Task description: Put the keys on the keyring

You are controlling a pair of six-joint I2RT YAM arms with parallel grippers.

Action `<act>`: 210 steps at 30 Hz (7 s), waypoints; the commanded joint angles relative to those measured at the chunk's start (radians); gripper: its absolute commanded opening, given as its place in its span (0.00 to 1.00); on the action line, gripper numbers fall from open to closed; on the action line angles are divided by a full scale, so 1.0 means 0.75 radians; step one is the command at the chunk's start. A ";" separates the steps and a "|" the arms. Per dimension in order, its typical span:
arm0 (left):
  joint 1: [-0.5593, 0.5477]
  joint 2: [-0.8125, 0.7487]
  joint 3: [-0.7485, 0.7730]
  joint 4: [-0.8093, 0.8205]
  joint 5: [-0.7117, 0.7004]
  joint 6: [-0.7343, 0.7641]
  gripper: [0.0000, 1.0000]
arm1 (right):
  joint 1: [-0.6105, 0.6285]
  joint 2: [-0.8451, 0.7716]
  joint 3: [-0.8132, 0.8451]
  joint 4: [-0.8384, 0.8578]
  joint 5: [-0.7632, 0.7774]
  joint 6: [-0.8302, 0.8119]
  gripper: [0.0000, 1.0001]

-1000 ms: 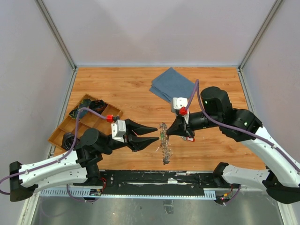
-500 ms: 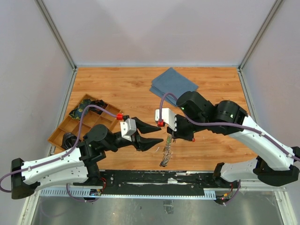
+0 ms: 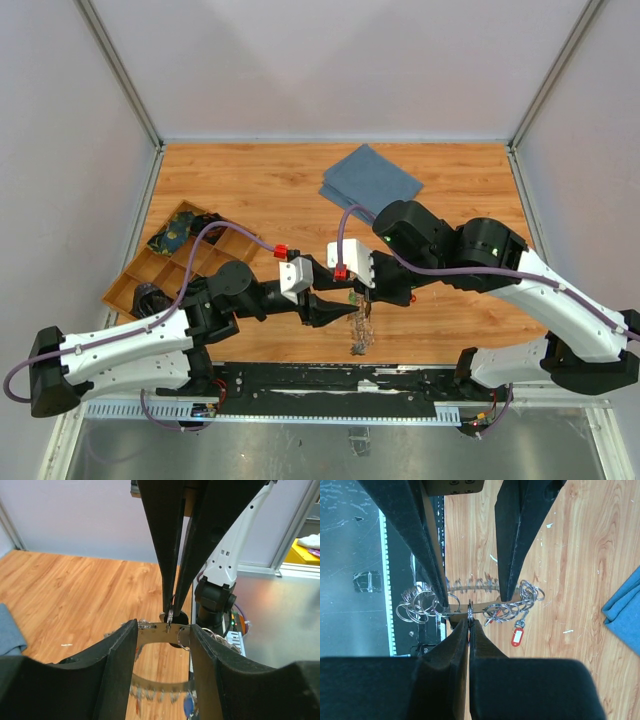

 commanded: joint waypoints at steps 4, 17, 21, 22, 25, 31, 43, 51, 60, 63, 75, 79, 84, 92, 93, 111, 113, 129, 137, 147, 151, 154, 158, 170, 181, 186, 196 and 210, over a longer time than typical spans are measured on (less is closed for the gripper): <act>0.009 0.000 0.062 0.043 0.050 0.023 0.46 | 0.023 -0.006 0.035 0.043 -0.010 -0.019 0.00; 0.009 0.037 0.060 0.057 0.102 -0.003 0.19 | 0.028 -0.004 0.024 0.083 -0.011 -0.014 0.00; 0.009 0.027 0.063 0.060 0.089 -0.003 0.02 | 0.031 -0.004 0.015 0.083 -0.014 -0.012 0.00; 0.010 0.024 0.063 0.060 0.086 -0.003 0.01 | 0.031 -0.006 0.011 0.083 -0.015 -0.010 0.00; 0.009 0.006 0.054 0.069 0.054 -0.009 0.01 | 0.033 -0.014 0.004 0.093 -0.012 0.001 0.04; 0.009 -0.035 0.003 0.117 -0.034 -0.042 0.01 | 0.033 -0.158 -0.103 0.346 0.101 0.151 0.33; 0.009 -0.089 -0.063 0.169 -0.276 -0.087 0.00 | 0.024 -0.506 -0.631 1.114 0.543 1.093 0.41; 0.008 -0.141 -0.096 0.179 -0.388 -0.084 0.00 | -0.007 -0.656 -0.873 1.180 0.660 1.543 0.41; 0.008 -0.144 -0.094 0.200 -0.369 -0.082 0.00 | -0.030 -0.669 -0.940 1.271 0.589 1.598 0.37; 0.010 -0.149 -0.092 0.203 -0.363 -0.082 0.01 | -0.047 -0.653 -0.955 1.287 0.546 1.616 0.33; 0.009 -0.164 -0.090 0.194 -0.365 -0.077 0.01 | -0.073 -0.630 -0.973 1.313 0.466 1.641 0.13; 0.009 -0.166 -0.089 0.192 -0.368 -0.077 0.01 | -0.075 -0.634 -0.983 1.337 0.449 1.648 0.10; 0.010 -0.169 -0.088 0.186 -0.370 -0.077 0.01 | -0.077 -0.634 -0.996 1.352 0.437 1.658 0.15; 0.009 -0.174 -0.088 0.184 -0.374 -0.075 0.01 | -0.079 -0.632 -1.000 1.353 0.417 1.658 0.04; 0.008 -0.177 -0.088 0.184 -0.375 -0.075 0.01 | -0.079 -0.634 -1.000 1.348 0.423 1.660 0.03; 0.009 -0.207 -0.099 0.214 -0.374 -0.073 0.00 | -0.081 -0.635 -1.085 1.308 0.445 1.708 0.01; 0.009 -0.206 -0.100 0.219 -0.374 -0.073 0.01 | -0.080 -0.629 -1.097 1.309 0.434 1.714 0.01; 0.010 -0.216 -0.099 0.221 -0.354 -0.083 0.01 | -0.081 -0.704 -1.089 1.380 0.476 1.483 0.23; 0.010 -0.224 -0.100 0.253 -0.253 -0.109 0.01 | -0.081 -0.810 -1.097 1.628 0.229 0.789 0.36; 0.009 -0.218 -0.102 0.361 0.025 -0.151 0.00 | -0.081 -0.877 -1.127 1.577 -0.173 0.297 0.34; 0.008 -0.212 -0.095 0.366 0.075 -0.155 0.01 | -0.081 -0.893 -1.114 1.547 -0.212 0.273 0.35; 0.008 -0.206 -0.090 0.364 0.083 -0.154 0.00 | -0.080 -0.879 -1.097 1.527 -0.255 0.278 0.35; 0.009 -0.198 -0.085 0.366 0.085 -0.154 0.01 | -0.081 -0.833 -1.087 1.526 -0.312 0.301 0.35; 0.010 -0.181 -0.078 0.374 0.112 -0.151 0.00 | -0.081 -0.792 -1.102 1.564 -0.331 0.324 0.29; 0.010 -0.180 -0.068 0.378 0.124 -0.149 0.01 | -0.081 -0.771 -1.101 1.528 -0.345 0.310 0.14; 0.009 -0.185 -0.069 0.379 0.127 -0.149 0.01 | -0.081 -0.716 -1.006 1.391 -0.355 0.288 0.02; 0.009 -0.199 -0.054 0.277 0.099 -0.120 0.31 | -0.081 -0.450 -0.485 0.653 -0.282 0.046 0.00; 0.011 -0.117 0.027 0.043 -0.018 -0.023 0.42 | -0.012 -0.074 0.032 -0.029 0.019 -0.064 0.00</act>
